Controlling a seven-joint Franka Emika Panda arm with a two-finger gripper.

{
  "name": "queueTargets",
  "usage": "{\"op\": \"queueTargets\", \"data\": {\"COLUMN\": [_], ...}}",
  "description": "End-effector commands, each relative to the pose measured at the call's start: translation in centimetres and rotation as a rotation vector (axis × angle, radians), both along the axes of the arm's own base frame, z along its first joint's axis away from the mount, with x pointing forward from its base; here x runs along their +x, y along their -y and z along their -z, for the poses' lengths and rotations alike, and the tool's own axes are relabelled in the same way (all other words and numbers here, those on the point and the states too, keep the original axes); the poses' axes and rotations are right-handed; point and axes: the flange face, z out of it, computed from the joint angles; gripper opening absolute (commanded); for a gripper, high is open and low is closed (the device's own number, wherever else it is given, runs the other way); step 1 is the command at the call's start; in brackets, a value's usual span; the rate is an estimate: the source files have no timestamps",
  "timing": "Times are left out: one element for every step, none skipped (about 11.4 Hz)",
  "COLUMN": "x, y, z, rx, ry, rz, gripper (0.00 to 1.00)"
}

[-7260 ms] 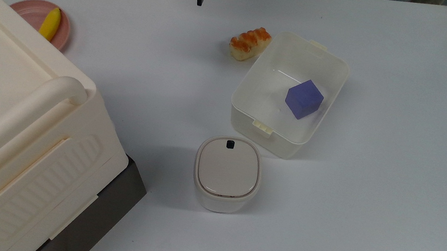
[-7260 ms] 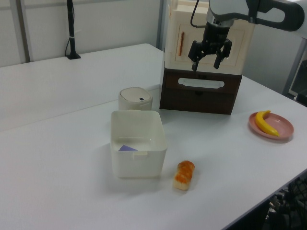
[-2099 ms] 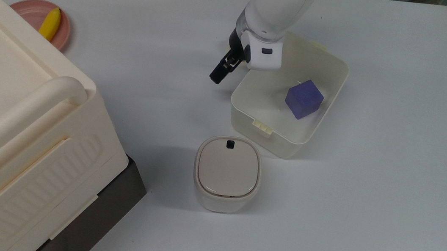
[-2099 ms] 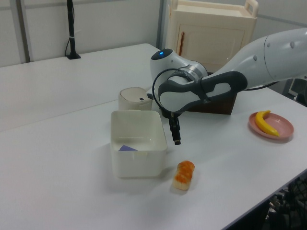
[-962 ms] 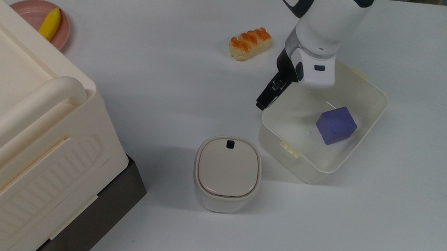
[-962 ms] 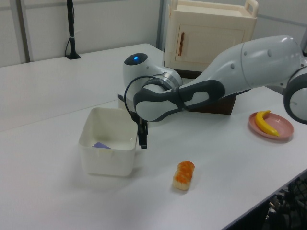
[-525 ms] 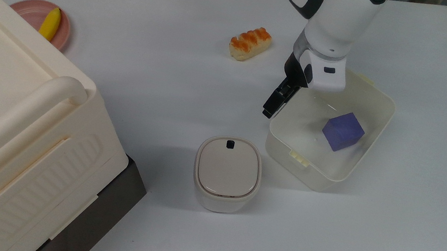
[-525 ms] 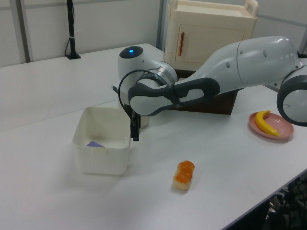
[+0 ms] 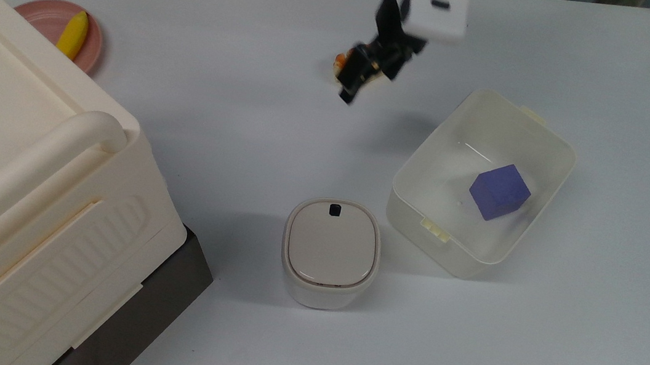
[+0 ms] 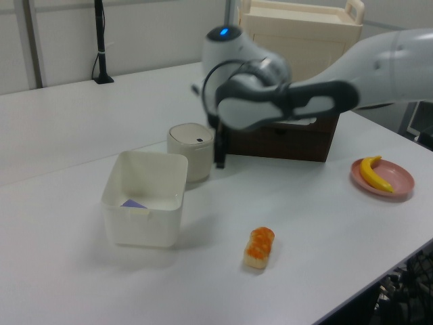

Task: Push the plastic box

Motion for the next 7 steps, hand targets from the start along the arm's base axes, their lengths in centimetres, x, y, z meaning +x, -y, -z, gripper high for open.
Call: {"op": "queueTargets", "data": {"x": [-3.3,-3.2,-3.1,-3.0,-3.0,-3.2,-3.0], "y": [6.2,8.3,10.2,11.2,11.9,13.6,15.7], "z": [-7.7,-9.8,-11.3,-12.4,-12.8,-13.5,-13.4], "rx": [0.141,0.200,0.246,0.278,0.292,0.304,0.308], "ry": [-0.021,-0.001,0.014,0.038,0.061,0.079,0.084], "rz": [0.313,0.492,0.698,0.856,0.956,1.002,1.037], "gripper": [1.00,1.00,1.00,1.00,1.00,1.00,1.00]}}
